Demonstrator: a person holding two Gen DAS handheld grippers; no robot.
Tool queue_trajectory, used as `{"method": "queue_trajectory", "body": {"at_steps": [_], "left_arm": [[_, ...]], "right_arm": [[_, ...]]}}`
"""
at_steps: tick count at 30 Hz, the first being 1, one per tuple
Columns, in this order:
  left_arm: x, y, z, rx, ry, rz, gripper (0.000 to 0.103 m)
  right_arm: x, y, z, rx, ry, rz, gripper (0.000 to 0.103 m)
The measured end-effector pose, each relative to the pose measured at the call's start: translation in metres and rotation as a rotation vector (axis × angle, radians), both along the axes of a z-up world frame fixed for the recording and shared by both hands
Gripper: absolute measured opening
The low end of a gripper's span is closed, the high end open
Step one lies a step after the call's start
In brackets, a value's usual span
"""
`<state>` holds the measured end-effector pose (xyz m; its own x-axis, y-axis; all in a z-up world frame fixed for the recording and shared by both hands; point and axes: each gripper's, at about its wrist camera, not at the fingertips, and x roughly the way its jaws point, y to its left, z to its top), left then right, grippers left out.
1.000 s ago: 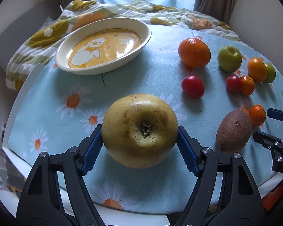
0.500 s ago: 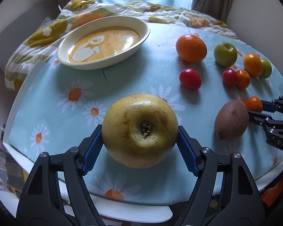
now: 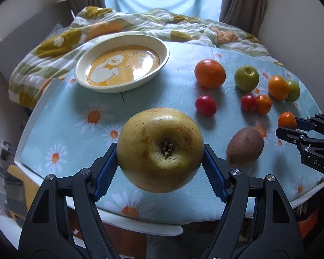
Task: Organize fruits
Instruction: 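Carry the yellow apple into the white bowl with the left gripper while the right gripper grasps a tangerine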
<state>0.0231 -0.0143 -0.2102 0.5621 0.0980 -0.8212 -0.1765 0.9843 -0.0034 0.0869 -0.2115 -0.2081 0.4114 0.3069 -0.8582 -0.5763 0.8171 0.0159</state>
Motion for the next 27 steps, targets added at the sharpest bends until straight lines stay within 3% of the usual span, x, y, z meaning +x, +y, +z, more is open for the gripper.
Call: {"method": "queue_trajectory", "body": {"at_steps": [13,27], "left_arm": [[0.018,0.031,0.070,-0.014,-0.117,0.011,0.082],[0.109,0.120,0.078,-0.030,-0.123,-0.098,0.082]], "right_arm": [[0.011,0.017,0.054,0.050,-0.054,-0.018,0.033],[0.065,0.104,0.074,0.099,-0.056,-0.131,0.033]]}}
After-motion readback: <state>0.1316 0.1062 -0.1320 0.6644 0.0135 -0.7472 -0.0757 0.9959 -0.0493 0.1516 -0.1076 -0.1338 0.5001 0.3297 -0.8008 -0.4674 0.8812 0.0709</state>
